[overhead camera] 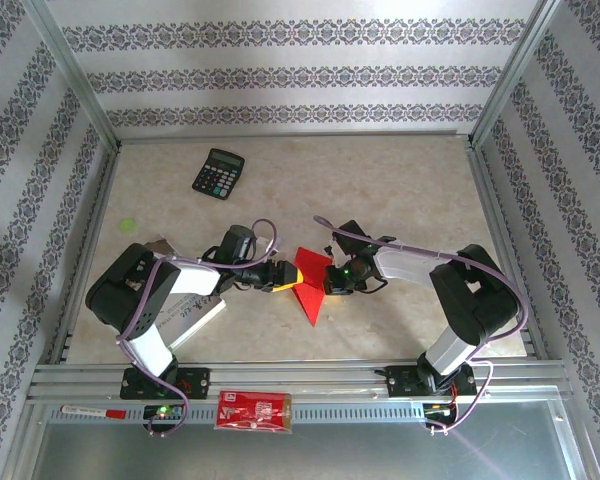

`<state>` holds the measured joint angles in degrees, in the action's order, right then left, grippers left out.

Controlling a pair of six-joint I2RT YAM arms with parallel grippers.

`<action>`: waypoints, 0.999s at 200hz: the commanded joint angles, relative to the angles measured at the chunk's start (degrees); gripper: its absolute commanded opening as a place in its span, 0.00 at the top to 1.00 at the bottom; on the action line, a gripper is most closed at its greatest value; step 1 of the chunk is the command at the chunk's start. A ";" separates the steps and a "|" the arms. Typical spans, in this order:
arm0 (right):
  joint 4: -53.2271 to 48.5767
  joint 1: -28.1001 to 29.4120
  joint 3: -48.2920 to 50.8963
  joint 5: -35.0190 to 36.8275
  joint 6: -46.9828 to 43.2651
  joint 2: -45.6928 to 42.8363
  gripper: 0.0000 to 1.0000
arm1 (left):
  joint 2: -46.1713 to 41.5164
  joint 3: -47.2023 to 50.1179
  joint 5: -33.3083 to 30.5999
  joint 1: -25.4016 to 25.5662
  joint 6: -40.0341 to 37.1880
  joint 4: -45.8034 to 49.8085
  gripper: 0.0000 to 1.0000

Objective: Fold a paper plane with a square sheet of paper (pick it up from the middle)
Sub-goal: Fourth fold the wing at the center of the table.

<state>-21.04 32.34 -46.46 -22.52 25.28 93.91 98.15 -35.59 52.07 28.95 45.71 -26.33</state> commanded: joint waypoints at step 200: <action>3.63 10.39 1.44 12.23 2.26 -15.52 0.74 | -6.36 -3.21 -20.67 2.01 15.05 16.20 1.00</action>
<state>-21.76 37.50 -46.33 -16.03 25.47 79.40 94.61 -42.35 36.93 29.21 49.82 -9.50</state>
